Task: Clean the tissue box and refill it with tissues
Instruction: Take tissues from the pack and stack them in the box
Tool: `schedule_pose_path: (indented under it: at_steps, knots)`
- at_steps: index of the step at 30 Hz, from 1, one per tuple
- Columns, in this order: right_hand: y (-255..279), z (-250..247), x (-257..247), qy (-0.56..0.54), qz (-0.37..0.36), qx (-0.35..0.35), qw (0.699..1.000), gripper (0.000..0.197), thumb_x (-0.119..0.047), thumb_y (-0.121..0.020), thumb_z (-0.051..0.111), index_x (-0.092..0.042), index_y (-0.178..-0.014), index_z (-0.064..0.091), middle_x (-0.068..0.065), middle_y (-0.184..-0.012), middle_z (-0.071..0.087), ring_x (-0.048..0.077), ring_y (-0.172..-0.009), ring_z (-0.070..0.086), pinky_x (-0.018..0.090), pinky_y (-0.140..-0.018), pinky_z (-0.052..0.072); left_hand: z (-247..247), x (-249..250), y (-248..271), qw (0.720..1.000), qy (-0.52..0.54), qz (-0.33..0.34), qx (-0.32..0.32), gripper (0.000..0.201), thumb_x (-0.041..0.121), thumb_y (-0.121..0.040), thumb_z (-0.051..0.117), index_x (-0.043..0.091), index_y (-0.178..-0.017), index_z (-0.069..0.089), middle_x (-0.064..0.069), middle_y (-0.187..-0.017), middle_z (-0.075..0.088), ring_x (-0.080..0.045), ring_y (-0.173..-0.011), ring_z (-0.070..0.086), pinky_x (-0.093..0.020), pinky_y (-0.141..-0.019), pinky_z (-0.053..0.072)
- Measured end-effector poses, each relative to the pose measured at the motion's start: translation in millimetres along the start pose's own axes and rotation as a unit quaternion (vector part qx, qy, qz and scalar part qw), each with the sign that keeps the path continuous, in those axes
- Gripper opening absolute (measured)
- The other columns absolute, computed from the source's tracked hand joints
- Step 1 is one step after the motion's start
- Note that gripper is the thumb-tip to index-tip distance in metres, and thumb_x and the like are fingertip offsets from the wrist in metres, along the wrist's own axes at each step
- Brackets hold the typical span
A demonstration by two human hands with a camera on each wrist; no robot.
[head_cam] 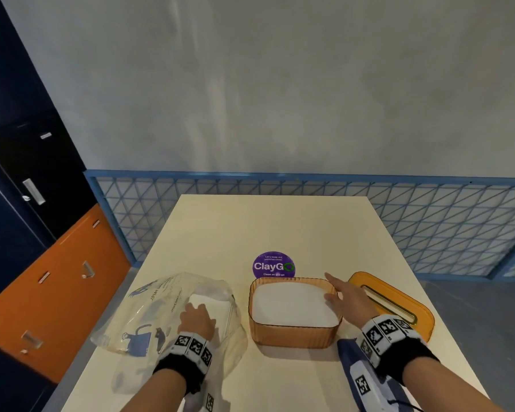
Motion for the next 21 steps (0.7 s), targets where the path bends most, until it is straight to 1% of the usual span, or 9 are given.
schedule_pose_path:
  at_steps: [2,4,5,8,11,15,16,19,21]
  knots:
    - [-2.4,4.5,5.4,-0.029,0.019,-0.014,0.999,0.051,-0.018,-0.100,0.040,-0.024,-0.148,0.024,0.011,-0.141,0.048,0.024,-0.124,0.050,0.025,-0.094,0.042,7.5,2.8,-0.3,0.999,-0.039,-0.006,-0.034,0.048,0.036,-0.096,0.044,0.010,-0.135,0.037,-0.013,-0.144,0.029,-0.028,-0.132,0.038,-0.032,-0.108,0.035]
    - [-5.3,7.9,10.9,-0.045,0.028,-0.017,0.998,0.051,-0.013,-0.100,0.036,-0.026,-0.148,0.023,0.011,-0.137,0.052,0.022,-0.105,0.056,0.019,-0.071,0.044,15.1,6.3,-2.4,0.997,-0.066,-0.012,-0.031,0.053,0.044,-0.094,0.045,0.010,-0.133,0.039,-0.012,-0.141,0.034,-0.025,-0.129,0.041,-0.029,-0.106,0.036]
    - [-7.0,8.8,13.1,-0.054,0.032,-0.015,0.998,0.051,-0.012,-0.100,0.035,-0.026,-0.147,0.024,0.011,-0.135,0.053,0.020,-0.097,0.055,0.019,-0.066,0.042,17.9,8.6,-2.7,0.996,-0.078,-0.017,-0.027,0.057,0.049,-0.092,0.046,0.009,-0.132,0.041,-0.011,-0.139,0.036,-0.024,-0.127,0.042,-0.028,-0.105,0.037]
    - [-10.2,10.8,16.7,-0.083,0.048,-0.009,0.995,0.051,-0.012,-0.099,0.037,-0.026,-0.147,0.026,0.012,-0.121,0.060,0.018,-0.090,0.052,0.023,-0.076,0.042,23.3,13.6,-0.8,0.996,-0.076,-0.047,-0.022,0.068,0.057,-0.085,0.053,0.009,-0.131,0.042,-0.011,-0.139,0.037,-0.024,-0.126,0.043,-0.028,-0.101,0.041]
    - [-12.8,13.1,18.8,-0.096,0.062,-0.007,0.993,0.051,-0.012,-0.099,0.038,-0.026,-0.147,0.026,0.007,-0.101,0.056,0.018,-0.089,0.052,0.029,-0.083,0.047,25.6,15.2,-0.7,0.996,-0.077,-0.049,-0.018,0.064,0.050,-0.087,0.054,0.008,-0.134,0.040,-0.013,-0.140,0.035,-0.027,-0.129,0.040,-0.031,-0.103,0.042]
    - [-12.1,13.2,16.7,-0.092,0.065,-0.011,0.994,0.051,-0.013,-0.099,0.037,-0.027,-0.147,0.024,0.002,-0.092,0.053,0.016,-0.082,0.049,0.020,-0.070,0.040,24.2,16.9,2.4,0.995,-0.087,-0.053,-0.021,0.052,0.036,-0.094,0.043,0.006,-0.136,0.038,-0.015,-0.143,0.034,-0.028,-0.132,0.036,-0.033,-0.110,0.036]
    - [-11.6,12.9,16.3,-0.094,0.066,-0.011,0.993,0.051,-0.013,-0.099,0.036,-0.027,-0.147,0.024,0.004,-0.096,0.055,0.016,-0.084,0.049,0.020,-0.071,0.040,23.7,17.6,2.9,0.994,-0.089,-0.053,-0.018,0.048,0.033,-0.096,0.040,0.006,-0.136,0.038,-0.015,-0.143,0.033,-0.028,-0.132,0.035,-0.033,-0.111,0.035]
    - [-11.5,11.9,15.9,-0.087,0.067,-0.015,0.994,0.051,-0.014,-0.100,0.036,-0.027,-0.147,0.023,0.013,-0.123,0.057,0.017,-0.090,0.050,0.021,-0.076,0.039,22.2,17.4,3.1,0.994,-0.092,-0.048,-0.019,0.043,0.025,-0.098,0.037,0.007,-0.137,0.035,-0.014,-0.145,0.031,-0.026,-0.134,0.033,-0.032,-0.112,0.033]
    - [-11.6,12.0,15.8,-0.082,0.067,-0.017,0.994,0.051,-0.015,-0.100,0.035,-0.027,-0.148,0.022,0.013,-0.126,0.056,0.017,-0.090,0.050,0.021,-0.076,0.039,22.5,15.3,2.8,0.996,-0.075,-0.043,-0.021,0.042,0.022,-0.097,0.041,0.008,-0.136,0.035,-0.013,-0.144,0.030,-0.027,-0.134,0.033,-0.033,-0.111,0.034]
Point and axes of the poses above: each hand's wrist, its own y-axis away from the middle knuckle, its own z-axis out of the palm, x = y × z, the point moved 1 cm from there along -y, towards the middle knuckle
